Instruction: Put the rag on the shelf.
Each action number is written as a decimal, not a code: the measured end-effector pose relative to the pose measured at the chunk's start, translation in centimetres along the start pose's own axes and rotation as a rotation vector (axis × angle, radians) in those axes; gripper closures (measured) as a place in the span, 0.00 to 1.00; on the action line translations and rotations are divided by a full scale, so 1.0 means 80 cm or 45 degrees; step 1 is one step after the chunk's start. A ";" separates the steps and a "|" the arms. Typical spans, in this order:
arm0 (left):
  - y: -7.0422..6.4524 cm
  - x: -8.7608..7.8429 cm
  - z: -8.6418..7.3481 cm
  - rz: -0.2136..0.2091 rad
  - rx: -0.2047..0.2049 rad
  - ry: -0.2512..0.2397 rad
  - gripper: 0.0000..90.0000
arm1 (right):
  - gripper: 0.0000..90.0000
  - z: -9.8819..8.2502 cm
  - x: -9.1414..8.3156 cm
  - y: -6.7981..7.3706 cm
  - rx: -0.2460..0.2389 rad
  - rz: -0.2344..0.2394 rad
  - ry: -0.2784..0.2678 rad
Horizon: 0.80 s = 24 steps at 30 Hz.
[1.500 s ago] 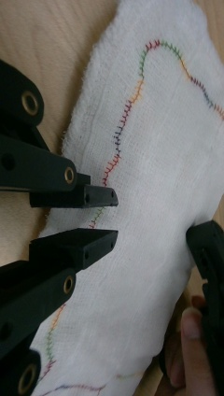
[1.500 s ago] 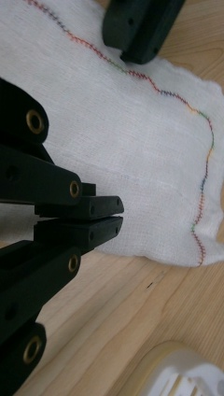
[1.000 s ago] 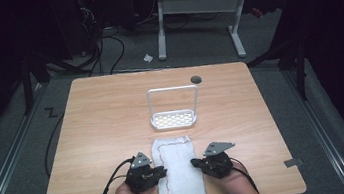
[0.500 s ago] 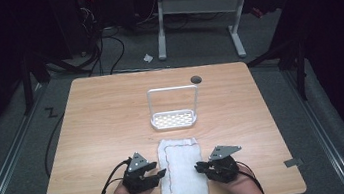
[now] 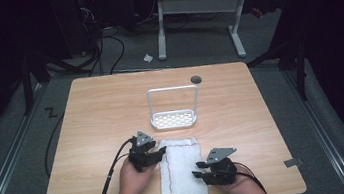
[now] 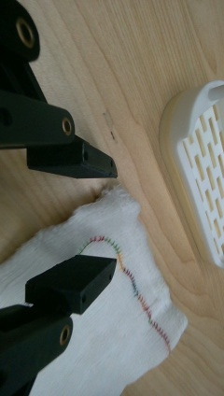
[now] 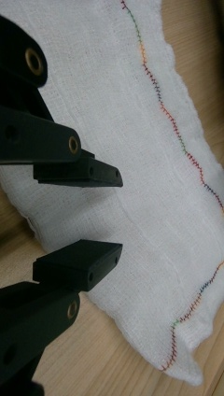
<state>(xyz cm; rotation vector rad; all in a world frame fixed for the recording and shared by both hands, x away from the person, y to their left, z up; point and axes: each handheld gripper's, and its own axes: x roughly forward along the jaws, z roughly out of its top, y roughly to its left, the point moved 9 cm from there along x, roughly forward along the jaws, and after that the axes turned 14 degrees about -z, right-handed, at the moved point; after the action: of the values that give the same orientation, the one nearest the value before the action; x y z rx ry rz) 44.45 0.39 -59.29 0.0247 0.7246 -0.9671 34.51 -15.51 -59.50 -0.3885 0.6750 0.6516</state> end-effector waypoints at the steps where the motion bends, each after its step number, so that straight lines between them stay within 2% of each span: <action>1: 0.001 0.003 0.002 -0.007 -0.008 -0.008 0.59 | 0.59 0.000 0.000 0.004 -0.023 0.014 -0.004; 2: 0.001 0.005 0.004 -0.016 -0.020 -0.015 0.59 | 0.59 0.000 0.000 0.004 -0.023 0.014 -0.004; 3: 0.001 0.007 0.005 -0.020 -0.021 -0.016 0.61 | 0.58 -0.001 0.000 0.005 -0.068 0.008 -0.027; 4: 0.001 0.007 0.006 -0.017 -0.024 -0.019 0.61 | 0.58 -0.001 0.000 0.005 -0.068 0.008 -0.027; 5: 0.000 0.009 0.006 -0.021 -0.026 -0.024 0.67 | 0.58 -0.001 -0.001 0.005 -0.037 0.007 -0.012; 7: -0.003 0.010 0.005 -0.027 -0.026 -0.027 0.72 | 0.58 0.001 -0.001 0.005 -0.036 0.000 0.009; 8: -0.003 0.010 0.005 -0.027 -0.026 -0.027 0.74 | 0.58 0.001 -0.001 0.005 -0.036 0.000 0.009; 9: -0.005 0.011 0.004 -0.027 -0.008 -0.020 0.77 | 0.54 0.008 0.001 0.001 -0.031 -0.028 -0.023; 10: -0.005 0.011 0.004 -0.027 -0.008 -0.020 0.79 | 0.53 0.012 0.002 -0.006 -0.005 -0.055 -0.030; 12: -0.007 0.012 0.003 -0.027 0.000 -0.016 0.83 | 0.51 0.023 0.006 -0.025 0.095 -0.100 -0.048; 13: -0.007 0.012 0.003 -0.027 0.000 -0.016 0.85 | 0.51 0.023 0.006 -0.025 0.095 -0.100 -0.048; 15: -0.008 0.012 0.003 -0.041 -0.005 -0.015 0.87 | 0.49 0.033 0.013 -0.047 0.213 -0.122 -0.053; 16: -0.007 0.012 0.003 -0.049 -0.010 -0.016 0.88 | 0.49 0.038 0.023 -0.066 0.304 -0.148 -0.041; 17: -0.007 0.013 0.003 -0.057 -0.019 -0.018 0.88 | 0.49 0.038 0.023 -0.066 0.304 -0.148 -0.041; 19: -0.007 0.013 0.003 -0.063 -0.014 -0.016 0.90 | 0.50 0.042 0.034 -0.080 0.367 -0.177 -0.043; 22: -0.007 0.013 0.003 -0.072 -0.021 -0.014 0.91 | 0.51 0.039 0.051 -0.086 0.371 -0.204 0.040; 24: -0.007 0.013 0.003 -0.077 -0.026 -0.015 0.92 | 0.58 0.042 0.057 -0.084 0.392 -0.194 0.041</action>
<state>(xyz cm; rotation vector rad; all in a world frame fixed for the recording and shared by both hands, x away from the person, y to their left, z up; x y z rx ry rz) 44.51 -0.76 -59.53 -0.0205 0.7279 -1.0167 43.22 -16.74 -59.35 -0.1626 0.7554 0.3895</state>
